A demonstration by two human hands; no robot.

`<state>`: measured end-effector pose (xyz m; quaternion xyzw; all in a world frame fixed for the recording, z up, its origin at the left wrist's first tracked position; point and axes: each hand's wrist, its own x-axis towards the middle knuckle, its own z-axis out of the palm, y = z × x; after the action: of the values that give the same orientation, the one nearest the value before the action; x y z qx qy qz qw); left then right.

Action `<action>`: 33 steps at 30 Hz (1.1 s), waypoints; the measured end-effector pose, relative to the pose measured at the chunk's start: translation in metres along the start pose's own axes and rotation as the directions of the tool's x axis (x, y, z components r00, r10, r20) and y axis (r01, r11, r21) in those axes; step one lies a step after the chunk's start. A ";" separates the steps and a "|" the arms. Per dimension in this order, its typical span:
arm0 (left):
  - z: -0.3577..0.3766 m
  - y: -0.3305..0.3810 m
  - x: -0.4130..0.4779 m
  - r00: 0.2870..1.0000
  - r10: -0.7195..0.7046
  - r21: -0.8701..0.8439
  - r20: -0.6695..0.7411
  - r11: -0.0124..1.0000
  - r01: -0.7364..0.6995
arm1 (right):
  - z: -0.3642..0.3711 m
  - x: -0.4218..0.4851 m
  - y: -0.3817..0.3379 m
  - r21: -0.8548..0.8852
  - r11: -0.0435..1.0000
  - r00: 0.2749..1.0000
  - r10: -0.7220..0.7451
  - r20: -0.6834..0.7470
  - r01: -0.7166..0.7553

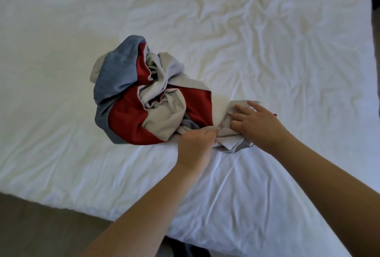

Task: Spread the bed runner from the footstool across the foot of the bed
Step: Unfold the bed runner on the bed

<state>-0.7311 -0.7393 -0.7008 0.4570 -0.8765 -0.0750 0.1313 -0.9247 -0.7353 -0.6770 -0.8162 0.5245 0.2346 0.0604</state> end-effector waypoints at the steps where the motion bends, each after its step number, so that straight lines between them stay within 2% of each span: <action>1: -0.001 0.009 0.004 1.000 0.014 -0.014 0.001 1.000 -0.014 | 0.001 -0.008 0.006 0.000 1.000 1.000 0.024 -0.004 -0.024; 5: -0.001 0.049 0.021 0.997 0.061 -0.019 0.053 0.998 -0.060 | 0.004 -0.048 0.039 0.021 0.996 0.996 0.086 -0.027 -0.086; 9: 0.015 0.092 0.030 0.989 0.123 -0.051 0.086 0.992 -0.119 | 0.013 -0.088 0.064 0.016 0.987 0.984 0.157 0.081 -0.159; 12: 0.026 0.119 0.030 0.940 0.189 0.019 0.283 0.979 -0.202 | 0.032 -0.109 0.060 -0.007 0.973 0.961 0.228 0.156 -0.230; 14: 0.031 0.125 0.029 0.902 0.203 0.046 0.380 0.970 -0.238 | 0.045 -0.115 0.053 0.058 0.957 0.950 0.272 0.152 -0.283; 19: 0.036 0.102 0.019 0.879 0.287 -0.056 0.380 0.956 -0.288 | 0.060 -0.120 0.039 0.150 0.921 0.929 0.336 0.153 -0.358; 24: -0.006 0.048 0.015 0.907 0.368 -0.081 0.203 0.930 -0.359 | 0.033 -0.121 0.037 0.224 0.903 0.930 0.350 0.116 -0.368; 26: -0.027 0.021 0.016 0.927 0.344 -0.032 0.149 0.939 -0.344 | 0.017 -0.111 0.030 0.291 0.894 0.939 0.337 0.068 -0.341; 29: -0.057 -0.023 0.026 0.972 0.222 0.060 0.075 0.972 -0.226 | -0.010 -0.079 0.013 0.360 0.884 0.948 0.319 0.004 -0.299; 33: -0.083 -0.080 0.045 0.991 0.041 0.133 0.128 0.989 -0.058 | -0.050 -0.019 -0.024 0.525 0.820 0.935 0.335 -0.119 -0.227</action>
<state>-0.6681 -0.8232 -0.6342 0.4374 -0.8971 -0.0401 0.0466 -0.8941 -0.7265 -0.6283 -0.7048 0.6858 0.0102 0.1812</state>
